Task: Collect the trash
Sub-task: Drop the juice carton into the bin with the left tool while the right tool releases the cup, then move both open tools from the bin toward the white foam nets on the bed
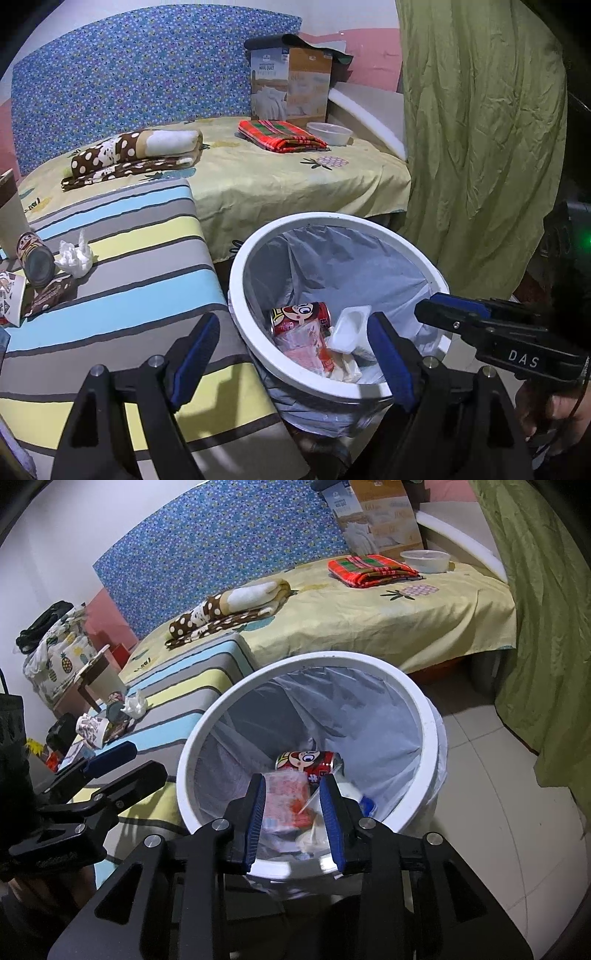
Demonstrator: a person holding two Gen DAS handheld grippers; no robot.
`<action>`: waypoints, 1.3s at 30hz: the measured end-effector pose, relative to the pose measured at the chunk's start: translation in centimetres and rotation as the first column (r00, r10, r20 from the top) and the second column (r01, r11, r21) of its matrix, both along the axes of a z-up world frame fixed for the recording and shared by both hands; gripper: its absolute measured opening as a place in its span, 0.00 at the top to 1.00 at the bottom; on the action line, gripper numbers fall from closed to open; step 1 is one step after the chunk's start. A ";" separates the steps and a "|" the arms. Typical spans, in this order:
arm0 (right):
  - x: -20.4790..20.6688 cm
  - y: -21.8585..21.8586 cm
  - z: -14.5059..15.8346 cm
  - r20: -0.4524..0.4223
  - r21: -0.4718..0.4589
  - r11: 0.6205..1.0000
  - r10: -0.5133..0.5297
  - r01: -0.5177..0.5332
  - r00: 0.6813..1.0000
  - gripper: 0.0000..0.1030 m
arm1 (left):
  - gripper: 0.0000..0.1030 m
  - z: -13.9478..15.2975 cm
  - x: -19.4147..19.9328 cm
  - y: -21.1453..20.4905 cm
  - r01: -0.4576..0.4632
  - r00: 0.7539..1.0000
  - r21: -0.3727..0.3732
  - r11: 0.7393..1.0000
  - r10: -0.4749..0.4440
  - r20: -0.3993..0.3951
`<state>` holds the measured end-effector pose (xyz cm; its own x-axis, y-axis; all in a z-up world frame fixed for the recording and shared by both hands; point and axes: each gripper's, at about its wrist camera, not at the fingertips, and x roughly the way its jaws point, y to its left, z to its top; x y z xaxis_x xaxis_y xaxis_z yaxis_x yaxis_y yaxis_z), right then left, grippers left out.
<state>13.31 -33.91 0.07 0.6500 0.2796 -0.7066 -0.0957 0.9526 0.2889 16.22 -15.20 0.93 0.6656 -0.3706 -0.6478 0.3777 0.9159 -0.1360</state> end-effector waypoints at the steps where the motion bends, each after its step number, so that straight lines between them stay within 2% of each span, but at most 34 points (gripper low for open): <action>1: -0.1 0.0 0.1 0.003 0.000 1.000 0.002 -0.002 1.000 0.68 | 0.19 0.1 -0.1 0.2 -0.004 1.000 -0.003 1.000 0.004 0.002; 19: -2.0 3.7 2.6 0.109 -0.029 0.993 0.117 -0.114 0.987 0.68 | 0.19 1.4 -3.4 5.0 -0.108 0.994 -0.068 0.992 0.109 0.012; 31: -2.9 7.0 3.4 0.136 -0.060 0.975 0.222 -0.216 0.965 0.68 | 0.21 1.5 -5.4 8.6 -0.181 0.983 -0.078 0.980 0.182 0.007; 39: -3.1 9.3 3.4 0.132 -0.077 0.958 0.286 -0.278 0.949 0.68 | 0.23 1.2 -6.5 11.8 -0.260 0.965 -0.083 0.962 0.261 0.001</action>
